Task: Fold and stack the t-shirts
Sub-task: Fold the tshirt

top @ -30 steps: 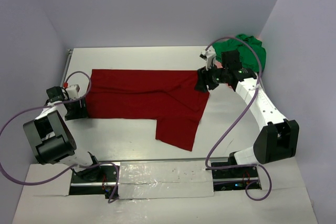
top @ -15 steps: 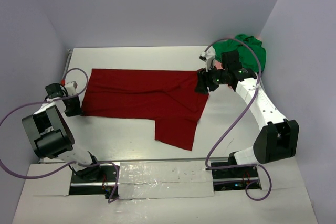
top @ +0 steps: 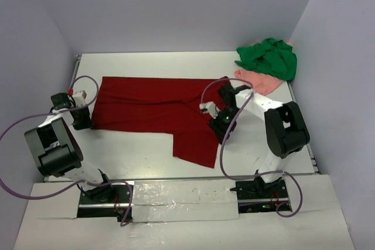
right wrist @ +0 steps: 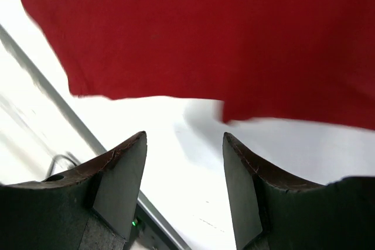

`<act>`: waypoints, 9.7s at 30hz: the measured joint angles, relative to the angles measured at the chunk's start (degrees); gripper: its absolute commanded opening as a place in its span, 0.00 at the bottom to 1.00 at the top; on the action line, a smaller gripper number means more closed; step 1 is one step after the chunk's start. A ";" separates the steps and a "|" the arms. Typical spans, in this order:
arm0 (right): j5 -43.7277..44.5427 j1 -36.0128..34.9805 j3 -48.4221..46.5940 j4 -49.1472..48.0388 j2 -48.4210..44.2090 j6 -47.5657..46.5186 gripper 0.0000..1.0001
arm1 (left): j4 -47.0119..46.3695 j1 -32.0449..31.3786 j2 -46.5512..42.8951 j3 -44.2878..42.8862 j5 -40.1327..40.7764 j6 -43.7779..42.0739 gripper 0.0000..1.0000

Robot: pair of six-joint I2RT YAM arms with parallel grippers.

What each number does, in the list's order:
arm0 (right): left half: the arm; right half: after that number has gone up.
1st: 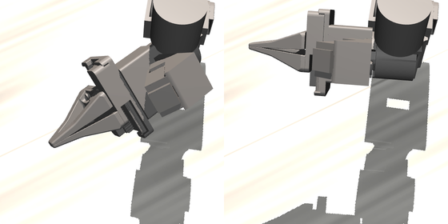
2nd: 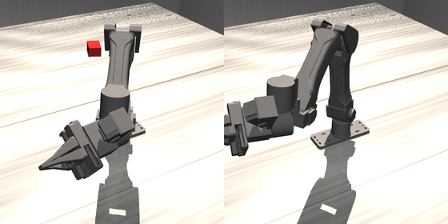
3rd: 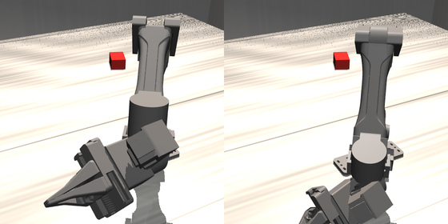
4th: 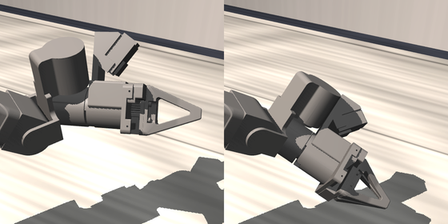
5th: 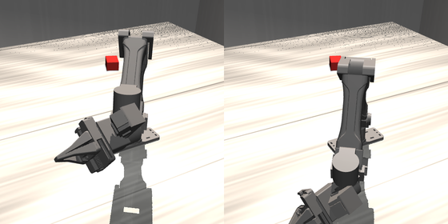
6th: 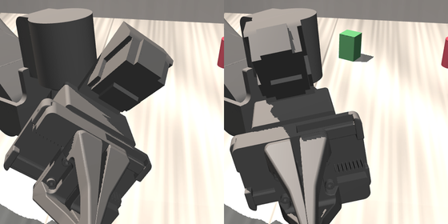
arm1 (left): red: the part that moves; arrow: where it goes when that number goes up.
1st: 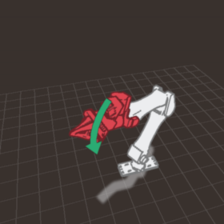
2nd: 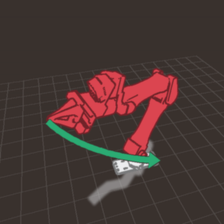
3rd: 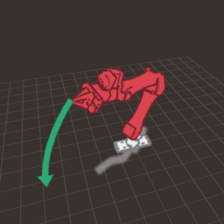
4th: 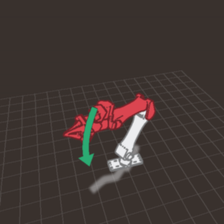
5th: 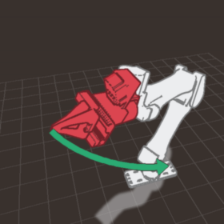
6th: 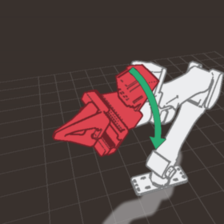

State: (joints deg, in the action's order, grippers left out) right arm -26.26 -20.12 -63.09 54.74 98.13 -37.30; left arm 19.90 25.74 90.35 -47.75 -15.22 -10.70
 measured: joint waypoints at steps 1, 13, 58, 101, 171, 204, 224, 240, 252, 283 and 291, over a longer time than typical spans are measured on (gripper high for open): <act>0.83 -1.64 1.31 0.68 -0.04 -0.94 0.62 | -0.02 -0.13 0.00 0.00 -0.02 0.00 0.00; 2.47 -16.50 6.23 -1.01 -8.85 -4.74 0.65 | -0.07 -0.68 0.00 -0.31 -0.22 0.00 0.00; 25.49 -32.87 13.49 -16.83 -15.10 8.09 0.00 | 2.99 -0.70 -4.00 -4.15 -6.05 -0.04 0.00; 32.87 0.79 -29.00 -17.62 12.09 8.96 0.00 | 5.49 -7.45 7.98 -22.91 -10.49 -0.22 0.00; 39.45 -11.82 -14.32 -39.60 11.52 0.98 0.52 | -11.39 -16.68 -18.16 -1.31 1.31 1.64 0.70; 31.82 -10.58 -28.87 -25.00 24.24 2.93 0.05 | -10.43 -16.00 -18.23 -1.31 0.15 1.55 0.68; 40.19 -10.88 -28.92 -32.87 25.05 3.19 0.00 | -10.47 -15.89 -18.23 -0.70 -0.57 1.55 0.67; 47.52 -13.57 -36.09 -47.54 32.11 2.40 0.52 | -10.47 -15.89 -18.12 -0.48 -1.57 1.60 0.67; 52.22 -14.86 -40.61 -51.32 37.16 5.29 0.56 | -10.78 -15.89 -17.73 0.55 -1.53 1.79 0.69; 26.08 -10.73 -20.81 -23.80 -0.74 21.66 0.03 | -17.38 -16.59 0.02 -5.84 7.93 5.79 0.11; 23.12 -9.20 -20.13 -22.77 -2.12 21.90 0.17 | -18.69 -16.59 9.92 -13.99 12.90 7.63 0.25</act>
State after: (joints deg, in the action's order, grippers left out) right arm -3.14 -29.32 -83.22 31.97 96.01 -15.40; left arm 1.21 9.15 100.27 -61.73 -2.33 -3.07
